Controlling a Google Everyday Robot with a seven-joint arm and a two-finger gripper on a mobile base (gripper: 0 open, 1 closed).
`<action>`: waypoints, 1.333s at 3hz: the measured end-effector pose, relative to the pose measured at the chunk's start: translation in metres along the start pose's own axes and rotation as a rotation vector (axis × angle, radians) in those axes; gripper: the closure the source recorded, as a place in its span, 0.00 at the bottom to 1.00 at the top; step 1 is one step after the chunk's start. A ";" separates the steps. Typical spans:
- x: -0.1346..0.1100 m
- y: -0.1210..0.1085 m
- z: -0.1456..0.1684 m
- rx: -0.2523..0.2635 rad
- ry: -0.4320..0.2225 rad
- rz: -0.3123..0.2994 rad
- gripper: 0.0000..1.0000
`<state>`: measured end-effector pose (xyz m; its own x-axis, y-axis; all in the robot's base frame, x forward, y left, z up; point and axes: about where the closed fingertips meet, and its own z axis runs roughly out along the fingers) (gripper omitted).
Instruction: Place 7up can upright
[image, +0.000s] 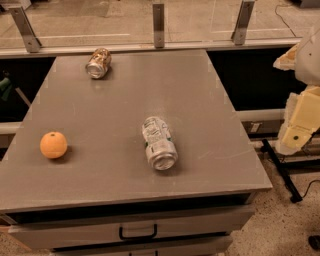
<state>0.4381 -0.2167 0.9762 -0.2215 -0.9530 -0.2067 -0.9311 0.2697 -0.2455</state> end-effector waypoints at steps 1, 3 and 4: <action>0.000 0.000 0.000 0.000 0.000 0.000 0.00; -0.077 0.018 0.022 -0.036 -0.091 0.048 0.00; -0.139 0.031 0.041 -0.073 -0.135 0.109 0.00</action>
Offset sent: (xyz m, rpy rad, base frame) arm 0.0078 0.0359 -0.0136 0.1002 0.0476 -0.0436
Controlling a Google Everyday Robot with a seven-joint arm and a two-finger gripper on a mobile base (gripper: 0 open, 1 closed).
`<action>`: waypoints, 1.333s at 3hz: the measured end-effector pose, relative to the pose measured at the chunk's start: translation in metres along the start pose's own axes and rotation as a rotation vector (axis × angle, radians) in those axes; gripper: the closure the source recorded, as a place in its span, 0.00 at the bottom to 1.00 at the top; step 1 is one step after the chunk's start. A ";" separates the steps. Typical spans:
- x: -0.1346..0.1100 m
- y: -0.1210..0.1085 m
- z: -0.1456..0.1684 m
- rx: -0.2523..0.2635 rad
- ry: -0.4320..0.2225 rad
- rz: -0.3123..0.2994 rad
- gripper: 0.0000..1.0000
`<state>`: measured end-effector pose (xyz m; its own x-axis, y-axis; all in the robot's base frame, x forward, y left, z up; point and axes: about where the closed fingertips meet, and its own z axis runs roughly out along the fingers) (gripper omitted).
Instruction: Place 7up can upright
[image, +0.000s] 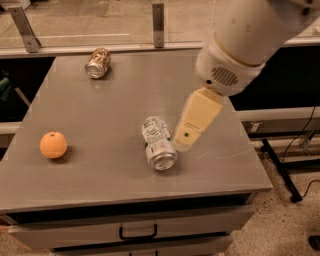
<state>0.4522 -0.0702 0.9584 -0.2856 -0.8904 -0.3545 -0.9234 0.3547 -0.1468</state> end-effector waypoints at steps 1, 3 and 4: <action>-0.044 0.011 0.027 -0.024 -0.013 0.080 0.00; -0.078 0.004 0.089 0.002 0.056 0.292 0.00; -0.065 -0.008 0.114 0.030 0.122 0.443 0.00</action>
Offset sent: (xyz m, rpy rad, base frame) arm 0.0450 0.1163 -0.0517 0.0857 0.1673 -0.4761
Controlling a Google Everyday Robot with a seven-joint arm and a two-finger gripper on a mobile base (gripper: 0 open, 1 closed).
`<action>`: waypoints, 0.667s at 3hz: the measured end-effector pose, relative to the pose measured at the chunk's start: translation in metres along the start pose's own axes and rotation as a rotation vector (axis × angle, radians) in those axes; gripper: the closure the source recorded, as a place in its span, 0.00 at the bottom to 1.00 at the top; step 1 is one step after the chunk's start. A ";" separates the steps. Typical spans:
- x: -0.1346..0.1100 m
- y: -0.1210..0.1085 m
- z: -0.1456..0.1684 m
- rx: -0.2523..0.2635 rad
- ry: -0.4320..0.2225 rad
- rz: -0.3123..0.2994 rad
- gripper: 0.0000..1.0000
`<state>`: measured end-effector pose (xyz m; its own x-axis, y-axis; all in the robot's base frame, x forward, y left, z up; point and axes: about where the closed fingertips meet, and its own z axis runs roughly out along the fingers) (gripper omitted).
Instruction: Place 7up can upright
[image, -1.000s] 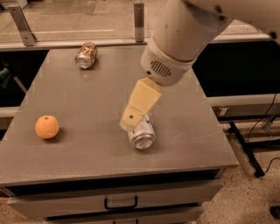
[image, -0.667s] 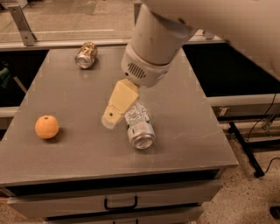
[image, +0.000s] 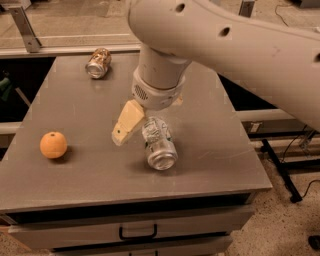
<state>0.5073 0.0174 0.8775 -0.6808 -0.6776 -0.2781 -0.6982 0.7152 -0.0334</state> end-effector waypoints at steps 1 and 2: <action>0.013 -0.007 0.025 0.015 0.068 0.121 0.00; 0.023 -0.011 0.044 0.028 0.123 0.199 0.18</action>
Offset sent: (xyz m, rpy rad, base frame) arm 0.0020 -0.0227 -0.0733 -0.0955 0.1575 -0.3022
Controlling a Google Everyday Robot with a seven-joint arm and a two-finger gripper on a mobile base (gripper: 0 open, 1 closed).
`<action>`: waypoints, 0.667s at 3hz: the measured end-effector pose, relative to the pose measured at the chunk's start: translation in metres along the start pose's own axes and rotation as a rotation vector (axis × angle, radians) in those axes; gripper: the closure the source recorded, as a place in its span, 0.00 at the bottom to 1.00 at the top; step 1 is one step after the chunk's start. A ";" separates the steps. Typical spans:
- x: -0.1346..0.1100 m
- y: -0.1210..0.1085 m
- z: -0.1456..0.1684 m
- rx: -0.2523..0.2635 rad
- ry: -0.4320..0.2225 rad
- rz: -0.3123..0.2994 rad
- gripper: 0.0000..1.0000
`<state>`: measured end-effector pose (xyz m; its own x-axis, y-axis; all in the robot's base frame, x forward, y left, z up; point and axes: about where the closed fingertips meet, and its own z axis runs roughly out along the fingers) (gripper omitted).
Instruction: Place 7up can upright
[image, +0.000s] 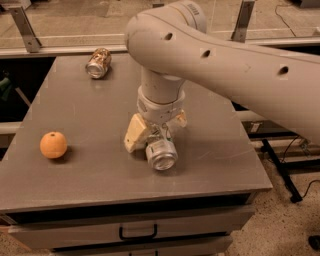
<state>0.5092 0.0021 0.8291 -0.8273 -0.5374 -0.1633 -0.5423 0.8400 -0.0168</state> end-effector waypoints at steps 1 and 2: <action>-0.002 -0.005 0.005 0.016 0.011 0.039 0.41; -0.004 -0.006 0.002 0.016 0.000 0.044 0.63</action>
Offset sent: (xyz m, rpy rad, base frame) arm 0.0169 -0.0032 0.0121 0.0253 -0.0468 -0.0532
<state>0.5163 -0.0009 0.8279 -0.8502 -0.5002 -0.1640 -0.5032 0.8638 -0.0258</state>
